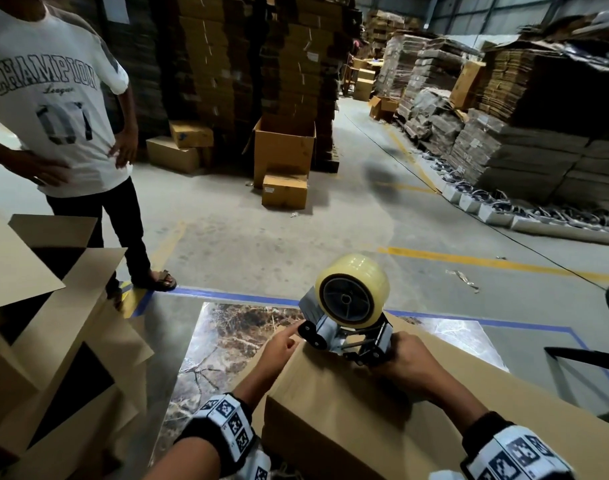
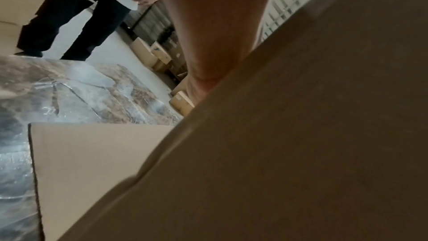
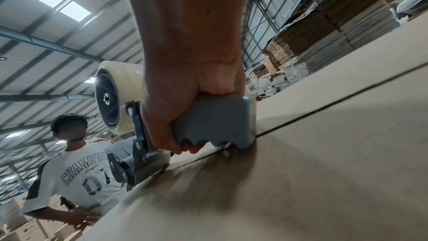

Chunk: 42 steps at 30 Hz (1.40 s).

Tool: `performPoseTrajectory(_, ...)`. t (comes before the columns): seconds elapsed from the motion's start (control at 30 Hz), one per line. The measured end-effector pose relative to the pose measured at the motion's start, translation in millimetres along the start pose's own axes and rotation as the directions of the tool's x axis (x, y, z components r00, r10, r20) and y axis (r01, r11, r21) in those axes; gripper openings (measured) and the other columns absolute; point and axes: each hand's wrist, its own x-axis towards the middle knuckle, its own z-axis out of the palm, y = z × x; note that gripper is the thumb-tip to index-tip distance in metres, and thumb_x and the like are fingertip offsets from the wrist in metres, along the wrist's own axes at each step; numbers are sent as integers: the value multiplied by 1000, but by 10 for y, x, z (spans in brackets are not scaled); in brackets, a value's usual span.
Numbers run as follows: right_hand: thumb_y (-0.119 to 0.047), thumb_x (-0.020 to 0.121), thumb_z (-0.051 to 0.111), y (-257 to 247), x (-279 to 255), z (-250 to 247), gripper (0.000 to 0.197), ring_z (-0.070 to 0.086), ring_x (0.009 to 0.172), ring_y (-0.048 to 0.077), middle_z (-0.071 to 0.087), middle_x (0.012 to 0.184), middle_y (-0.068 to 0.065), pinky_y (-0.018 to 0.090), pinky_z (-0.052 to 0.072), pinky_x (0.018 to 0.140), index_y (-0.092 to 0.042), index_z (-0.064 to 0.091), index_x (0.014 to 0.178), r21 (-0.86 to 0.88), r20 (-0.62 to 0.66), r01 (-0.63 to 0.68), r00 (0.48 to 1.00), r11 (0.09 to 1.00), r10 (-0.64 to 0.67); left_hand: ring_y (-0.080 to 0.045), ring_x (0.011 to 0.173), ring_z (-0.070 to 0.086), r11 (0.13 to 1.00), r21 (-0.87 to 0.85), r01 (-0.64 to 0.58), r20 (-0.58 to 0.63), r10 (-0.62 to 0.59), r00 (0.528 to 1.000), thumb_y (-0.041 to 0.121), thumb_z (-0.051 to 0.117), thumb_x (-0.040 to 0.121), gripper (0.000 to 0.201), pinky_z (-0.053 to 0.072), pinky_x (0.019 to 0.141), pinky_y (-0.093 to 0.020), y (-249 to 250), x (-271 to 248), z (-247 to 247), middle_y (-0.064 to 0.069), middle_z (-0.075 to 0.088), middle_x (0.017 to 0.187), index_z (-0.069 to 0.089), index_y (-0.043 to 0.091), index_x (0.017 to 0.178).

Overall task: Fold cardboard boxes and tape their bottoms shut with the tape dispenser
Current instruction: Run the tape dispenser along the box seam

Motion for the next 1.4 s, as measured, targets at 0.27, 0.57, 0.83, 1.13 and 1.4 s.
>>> performPoseTrajectory(0.27, -34, 57, 72, -20, -12, -25, 37, 69, 81, 25, 72, 83, 8, 42, 55, 70, -14, 70, 87, 89, 98, -40, 995, 995, 31, -16, 87, 65, 999, -14, 34, -149, -36, 988, 8, 53, 98, 20, 48, 72, -23, 295, -209, -106, -3, 71, 97, 70, 13, 108)
performPoseTrajectory(0.57, -2, 74, 66, -47, 55, -125, 19, 60, 73, 19, 64, 78, 10, 36, 50, 69, 2, 66, 92, 149, 251, -60, 968, 987, 21, -13, 109, 64, 955, -264, 136, 215, -80, 973, 1, 51, 95, 41, 52, 90, -26, 718, -655, -168, 3, 64, 125, 61, 27, 125)
performPoseTrajectory(0.83, -13, 78, 78, -33, 107, -87, 14, 62, 71, 17, 69, 81, 7, 34, 53, 69, -12, 71, 89, 81, 196, 22, 980, 996, -38, -23, 121, 60, 919, -296, 259, 147, -224, 964, 13, 60, 88, 51, 45, 108, -44, 668, -680, -152, 2, 56, 140, 59, 34, 134)
performPoseTrajectory(1.13, -18, 68, 74, 395, -116, -275, 17, 70, 77, 21, 73, 83, 5, 41, 58, 73, -16, 71, 85, 34, 225, -4, 974, 999, -4, -23, 116, 62, 918, -286, 274, 96, -257, 961, -6, 51, 91, 51, 50, 98, -31, 867, -688, -36, -2, 58, 136, 62, 27, 128)
performPoseTrajectory(1.4, -11, 76, 73, 856, -468, -574, 13, 63, 73, 17, 70, 80, 3, 32, 53, 67, -19, 70, 86, 33, 243, -7, 970, 999, -1, -22, 150, 17, 738, 673, -48, 116, -41, 992, 7, 39, 100, 59, 14, 116, -21, 1074, -687, 162, -3, 16, 162, 19, 21, 154)
